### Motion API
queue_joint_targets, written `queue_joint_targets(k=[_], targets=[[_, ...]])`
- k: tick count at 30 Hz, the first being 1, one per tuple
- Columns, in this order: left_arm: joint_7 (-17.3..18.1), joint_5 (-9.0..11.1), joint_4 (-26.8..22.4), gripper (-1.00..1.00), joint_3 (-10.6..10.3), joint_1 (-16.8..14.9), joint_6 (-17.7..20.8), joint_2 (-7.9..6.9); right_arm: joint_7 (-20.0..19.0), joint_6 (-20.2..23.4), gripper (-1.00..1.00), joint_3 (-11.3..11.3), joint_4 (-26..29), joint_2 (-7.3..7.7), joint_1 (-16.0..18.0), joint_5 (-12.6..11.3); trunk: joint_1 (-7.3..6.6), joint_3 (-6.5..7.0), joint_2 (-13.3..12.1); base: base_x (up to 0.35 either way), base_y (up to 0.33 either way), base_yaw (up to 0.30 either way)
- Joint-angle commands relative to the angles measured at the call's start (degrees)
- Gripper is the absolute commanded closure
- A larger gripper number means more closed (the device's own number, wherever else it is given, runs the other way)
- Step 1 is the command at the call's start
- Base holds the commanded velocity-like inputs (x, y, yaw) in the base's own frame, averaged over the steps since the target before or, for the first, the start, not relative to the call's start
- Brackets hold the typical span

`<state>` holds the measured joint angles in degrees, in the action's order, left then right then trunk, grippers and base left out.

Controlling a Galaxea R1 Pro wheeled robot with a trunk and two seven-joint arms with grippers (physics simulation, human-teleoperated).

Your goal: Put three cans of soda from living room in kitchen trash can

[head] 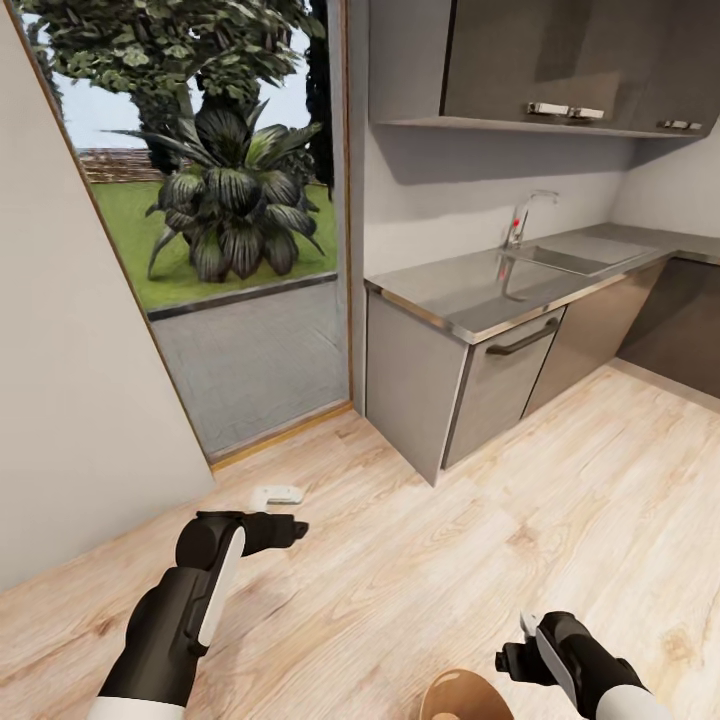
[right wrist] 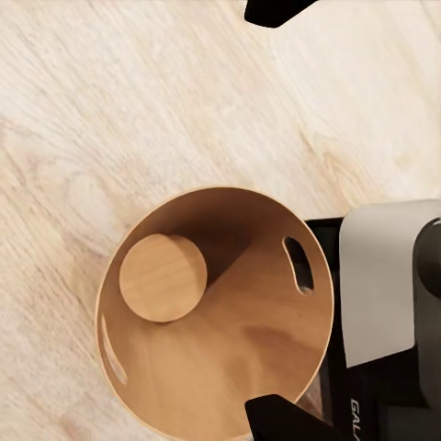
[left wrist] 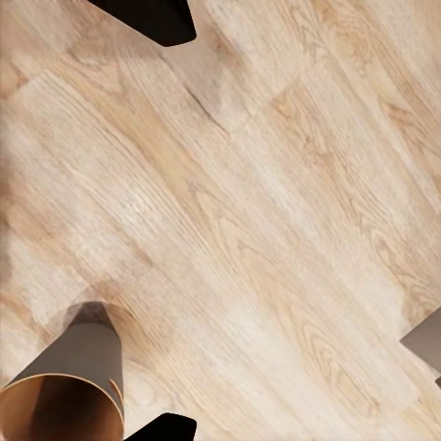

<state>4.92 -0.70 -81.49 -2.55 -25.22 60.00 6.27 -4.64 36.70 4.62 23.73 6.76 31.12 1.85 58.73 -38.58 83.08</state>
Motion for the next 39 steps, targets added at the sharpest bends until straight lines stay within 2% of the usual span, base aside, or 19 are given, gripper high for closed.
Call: queue_joint_targets(k=[1,9,24,39], targets=[[0.0,0.0,0.0,-1.0,-0.1,0.0,0.0,0.05,0.0,0.0,-1.0,0.0,0.0,0.0,0.0,0.0,0.0,0.0,0.0,0.0,0.0,-0.033],[-0.1,0.1,0.2,-1.0,-1.5,0.0,0.0,0.43,-0.1,0.0,-1.0,0.1,0.0,0.01,0.0,0.0,0.0,0.0,0.0,0.0,0.0,-0.198],[-0.2,0.3,0.3,-1.0,-1.7,0.0,0.0,0.5,-0.1,0.0,-1.0,0.0,0.0,-0.17,0.0,0.0,0.0,0.0,0.0,0.0,0.0,-0.047],[-0.2,0.1,0.3,-1.0,-1.7,-0.1,0.0,0.66,0.1,0.1,-1.0,0.1,-0.1,-0.16,0.0,0.1,3.29,-2.69,6.0,0.0,0.0,0.0]])
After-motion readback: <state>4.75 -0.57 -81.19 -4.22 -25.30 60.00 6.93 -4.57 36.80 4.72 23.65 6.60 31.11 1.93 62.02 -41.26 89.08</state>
